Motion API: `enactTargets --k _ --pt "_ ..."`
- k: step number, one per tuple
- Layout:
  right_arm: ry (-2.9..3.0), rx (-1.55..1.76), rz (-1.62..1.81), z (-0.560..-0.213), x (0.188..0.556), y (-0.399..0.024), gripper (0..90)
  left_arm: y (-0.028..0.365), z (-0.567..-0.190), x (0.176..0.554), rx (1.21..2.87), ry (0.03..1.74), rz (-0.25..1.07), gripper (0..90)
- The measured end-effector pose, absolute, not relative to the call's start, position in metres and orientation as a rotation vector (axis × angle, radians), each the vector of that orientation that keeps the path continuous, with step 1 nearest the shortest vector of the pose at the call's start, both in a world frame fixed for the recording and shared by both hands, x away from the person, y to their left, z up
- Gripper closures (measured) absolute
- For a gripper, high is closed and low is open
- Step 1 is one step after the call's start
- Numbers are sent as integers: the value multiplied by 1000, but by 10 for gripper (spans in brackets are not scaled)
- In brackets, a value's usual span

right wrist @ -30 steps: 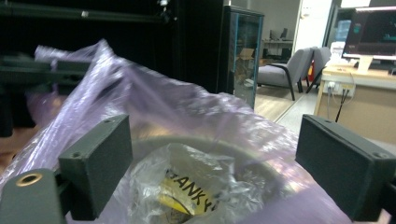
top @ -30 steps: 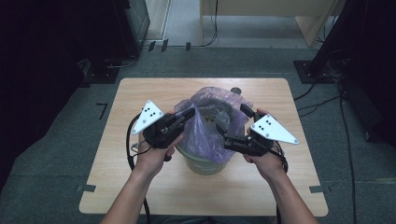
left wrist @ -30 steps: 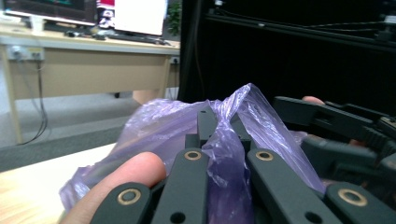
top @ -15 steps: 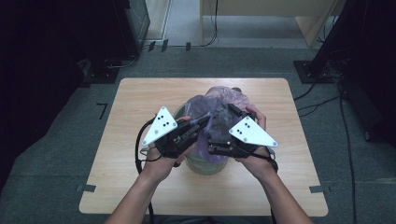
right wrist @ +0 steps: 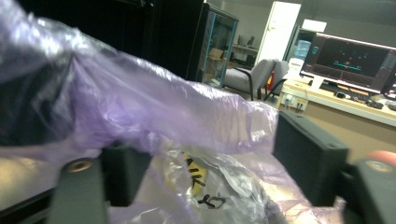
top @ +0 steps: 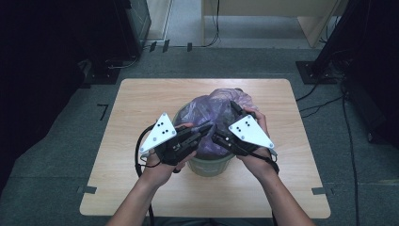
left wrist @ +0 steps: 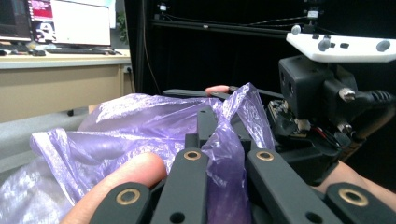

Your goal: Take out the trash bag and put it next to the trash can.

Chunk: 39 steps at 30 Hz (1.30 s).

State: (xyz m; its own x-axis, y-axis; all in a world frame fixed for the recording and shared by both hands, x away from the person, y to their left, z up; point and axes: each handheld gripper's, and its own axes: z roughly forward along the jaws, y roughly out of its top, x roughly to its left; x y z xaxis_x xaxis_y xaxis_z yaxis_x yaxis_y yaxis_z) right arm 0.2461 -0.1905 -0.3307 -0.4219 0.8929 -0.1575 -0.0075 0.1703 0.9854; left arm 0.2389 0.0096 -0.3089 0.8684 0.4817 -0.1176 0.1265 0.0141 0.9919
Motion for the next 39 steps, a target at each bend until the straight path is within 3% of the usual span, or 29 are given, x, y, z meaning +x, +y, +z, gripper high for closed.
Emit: enactTargets --k 4,8,12,18,21,33,39 --pt "1609 850 1357 -331 246 -189 423 8 -312 238 1559 490 283 879" --pt "1606 864 1335 -332 248 -189 694 9 -316 238 1558 503 287 842" --pt "1597 889 1330 -334 249 -192 885 14 -319 240 1534 538 307 679" --pt "1560 930 1323 -332 250 -198 900 21 -322 238 1480 611 414 328" --pt "1522 950 1337 -329 250 -201 900 25 -324 237 1466 658 480 210" --pt "1428 955 1387 -321 246 -206 900 49 -330 237 1424 728 559 22" --pt "1405 948 1391 -317 245 -207 900 63 -333 234 1393 745 564 0"
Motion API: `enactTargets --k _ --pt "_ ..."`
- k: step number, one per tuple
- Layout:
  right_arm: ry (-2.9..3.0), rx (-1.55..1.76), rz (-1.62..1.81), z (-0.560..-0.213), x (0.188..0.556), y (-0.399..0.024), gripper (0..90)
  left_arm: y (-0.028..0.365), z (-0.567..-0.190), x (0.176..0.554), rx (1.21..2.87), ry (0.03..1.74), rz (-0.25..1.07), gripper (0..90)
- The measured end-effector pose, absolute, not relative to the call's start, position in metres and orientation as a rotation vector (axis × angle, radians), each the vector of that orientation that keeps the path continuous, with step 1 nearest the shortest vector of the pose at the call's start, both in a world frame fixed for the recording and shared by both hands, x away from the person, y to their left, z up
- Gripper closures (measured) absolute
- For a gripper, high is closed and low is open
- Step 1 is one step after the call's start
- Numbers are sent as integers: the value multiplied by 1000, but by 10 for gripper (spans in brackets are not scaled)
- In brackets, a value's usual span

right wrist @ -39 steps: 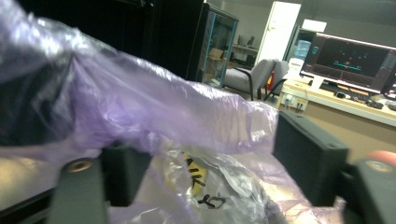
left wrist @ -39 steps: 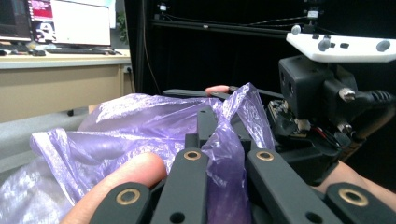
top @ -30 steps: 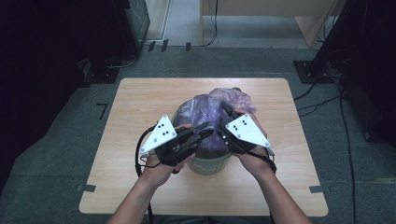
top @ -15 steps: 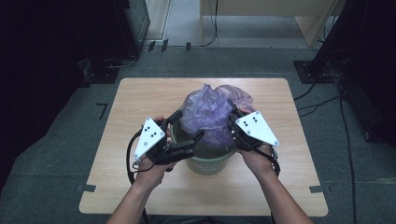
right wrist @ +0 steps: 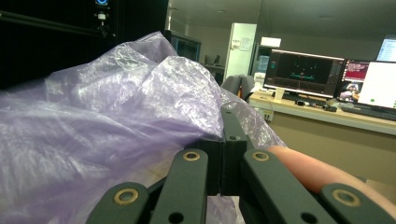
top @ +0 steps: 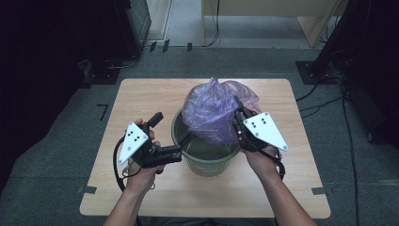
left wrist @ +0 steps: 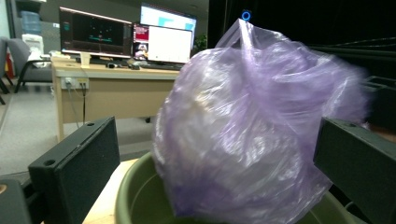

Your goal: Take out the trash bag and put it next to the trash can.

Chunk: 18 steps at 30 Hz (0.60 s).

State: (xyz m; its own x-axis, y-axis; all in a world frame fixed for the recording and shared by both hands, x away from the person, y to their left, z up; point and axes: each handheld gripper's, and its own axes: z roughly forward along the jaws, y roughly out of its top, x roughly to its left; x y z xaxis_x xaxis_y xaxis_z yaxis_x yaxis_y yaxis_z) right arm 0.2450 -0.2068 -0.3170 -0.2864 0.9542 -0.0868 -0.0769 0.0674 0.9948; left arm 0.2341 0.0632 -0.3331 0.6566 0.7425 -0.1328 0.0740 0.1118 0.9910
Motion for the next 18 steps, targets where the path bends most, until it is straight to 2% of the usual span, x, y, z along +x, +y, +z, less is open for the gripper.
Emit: enactTargets --k 9,18 --pt "1362 944 1396 -306 244 -211 900 86 -341 233 1361 799 585 0" --pt "1323 934 1410 -297 241 -214 900 110 -368 239 1402 911 642 0"
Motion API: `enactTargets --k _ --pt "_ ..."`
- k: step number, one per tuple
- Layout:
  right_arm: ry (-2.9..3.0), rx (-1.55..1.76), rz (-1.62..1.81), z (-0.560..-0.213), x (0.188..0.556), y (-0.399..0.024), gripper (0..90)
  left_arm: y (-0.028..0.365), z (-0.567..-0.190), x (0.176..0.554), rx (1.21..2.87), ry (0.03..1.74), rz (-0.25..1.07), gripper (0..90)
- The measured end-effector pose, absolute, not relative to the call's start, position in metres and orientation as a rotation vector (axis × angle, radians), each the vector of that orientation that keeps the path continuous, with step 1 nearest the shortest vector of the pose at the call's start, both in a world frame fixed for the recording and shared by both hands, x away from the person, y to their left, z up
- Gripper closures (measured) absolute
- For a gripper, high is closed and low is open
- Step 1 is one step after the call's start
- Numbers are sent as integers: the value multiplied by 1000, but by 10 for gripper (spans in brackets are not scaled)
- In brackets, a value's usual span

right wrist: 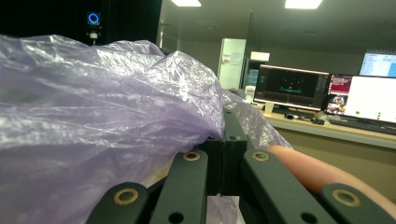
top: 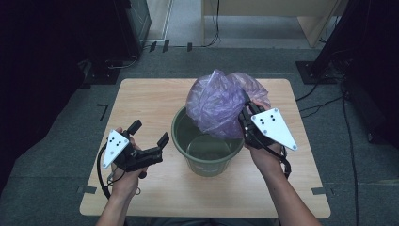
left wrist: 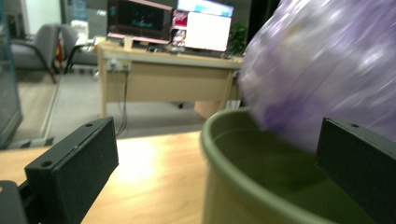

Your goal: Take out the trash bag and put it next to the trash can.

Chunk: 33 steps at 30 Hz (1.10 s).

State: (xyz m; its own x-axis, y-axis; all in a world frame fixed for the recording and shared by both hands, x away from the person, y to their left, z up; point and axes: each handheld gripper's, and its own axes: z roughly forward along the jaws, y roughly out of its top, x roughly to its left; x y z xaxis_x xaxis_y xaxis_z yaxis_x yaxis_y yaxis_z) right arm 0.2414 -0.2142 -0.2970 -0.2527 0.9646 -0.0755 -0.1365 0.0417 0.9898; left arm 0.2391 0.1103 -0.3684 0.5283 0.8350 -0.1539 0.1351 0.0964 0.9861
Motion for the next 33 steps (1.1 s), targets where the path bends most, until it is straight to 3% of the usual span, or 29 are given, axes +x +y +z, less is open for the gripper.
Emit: enactTargets --k 22,33 --pt "1202 921 1433 -279 234 -230 900 163 -472 257 1649 1311 690 0" --pt "1160 935 1401 -274 231 -249 900 172 -502 267 1784 1450 695 0"
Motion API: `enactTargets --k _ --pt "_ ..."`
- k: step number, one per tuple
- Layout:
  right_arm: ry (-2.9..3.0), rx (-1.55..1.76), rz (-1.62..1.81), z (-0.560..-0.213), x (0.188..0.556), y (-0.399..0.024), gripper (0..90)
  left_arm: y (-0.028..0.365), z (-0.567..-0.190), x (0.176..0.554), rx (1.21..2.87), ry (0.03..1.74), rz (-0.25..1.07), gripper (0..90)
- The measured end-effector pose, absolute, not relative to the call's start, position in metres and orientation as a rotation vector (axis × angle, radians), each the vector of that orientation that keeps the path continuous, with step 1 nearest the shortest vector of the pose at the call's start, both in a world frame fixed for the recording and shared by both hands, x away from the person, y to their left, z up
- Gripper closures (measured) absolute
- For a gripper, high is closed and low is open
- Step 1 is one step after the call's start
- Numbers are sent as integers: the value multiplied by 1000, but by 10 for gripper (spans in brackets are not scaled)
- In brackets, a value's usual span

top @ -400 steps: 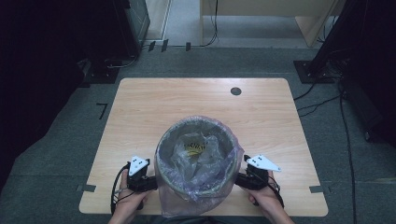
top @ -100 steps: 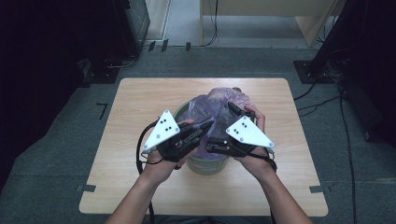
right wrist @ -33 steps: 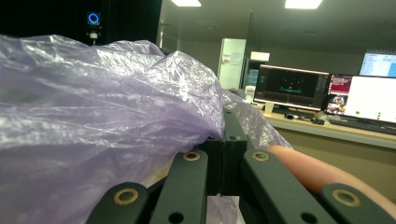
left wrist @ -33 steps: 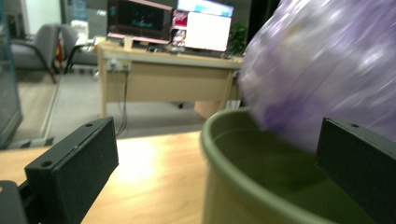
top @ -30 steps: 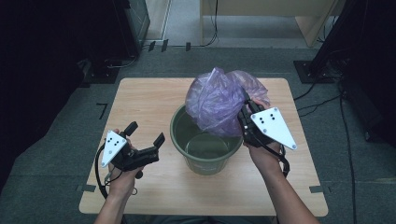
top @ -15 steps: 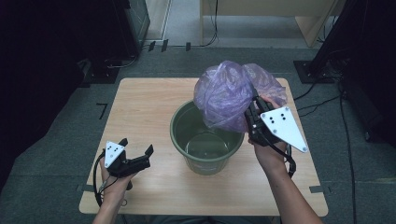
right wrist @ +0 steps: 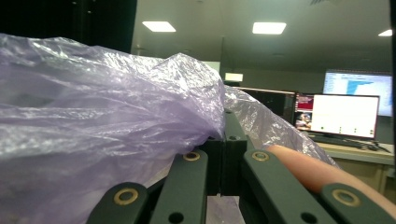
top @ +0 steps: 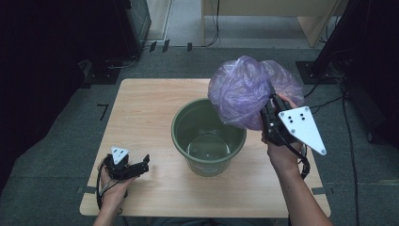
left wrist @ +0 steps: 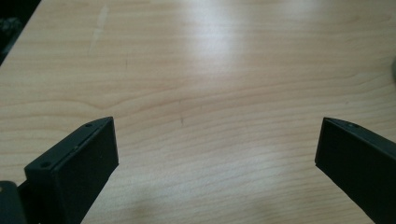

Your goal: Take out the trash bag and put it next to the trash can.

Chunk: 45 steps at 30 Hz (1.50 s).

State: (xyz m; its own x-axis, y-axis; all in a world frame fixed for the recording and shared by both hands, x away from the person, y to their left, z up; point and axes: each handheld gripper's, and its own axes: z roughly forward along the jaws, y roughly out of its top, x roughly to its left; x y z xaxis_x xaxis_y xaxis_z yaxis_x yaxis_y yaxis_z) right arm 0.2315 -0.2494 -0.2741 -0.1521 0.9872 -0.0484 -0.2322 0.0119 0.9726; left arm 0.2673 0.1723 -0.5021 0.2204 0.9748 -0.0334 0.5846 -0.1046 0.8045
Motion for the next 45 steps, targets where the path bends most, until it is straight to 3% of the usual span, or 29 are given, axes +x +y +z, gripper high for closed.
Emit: enactTargets --k 23,45 --pt "1096 1076 1270 -306 249 -302 900 169 -519 277 1902 1553 645 0" --pt "1145 1221 1139 -371 301 -294 900 168 -519 278 1899 1567 653 0"
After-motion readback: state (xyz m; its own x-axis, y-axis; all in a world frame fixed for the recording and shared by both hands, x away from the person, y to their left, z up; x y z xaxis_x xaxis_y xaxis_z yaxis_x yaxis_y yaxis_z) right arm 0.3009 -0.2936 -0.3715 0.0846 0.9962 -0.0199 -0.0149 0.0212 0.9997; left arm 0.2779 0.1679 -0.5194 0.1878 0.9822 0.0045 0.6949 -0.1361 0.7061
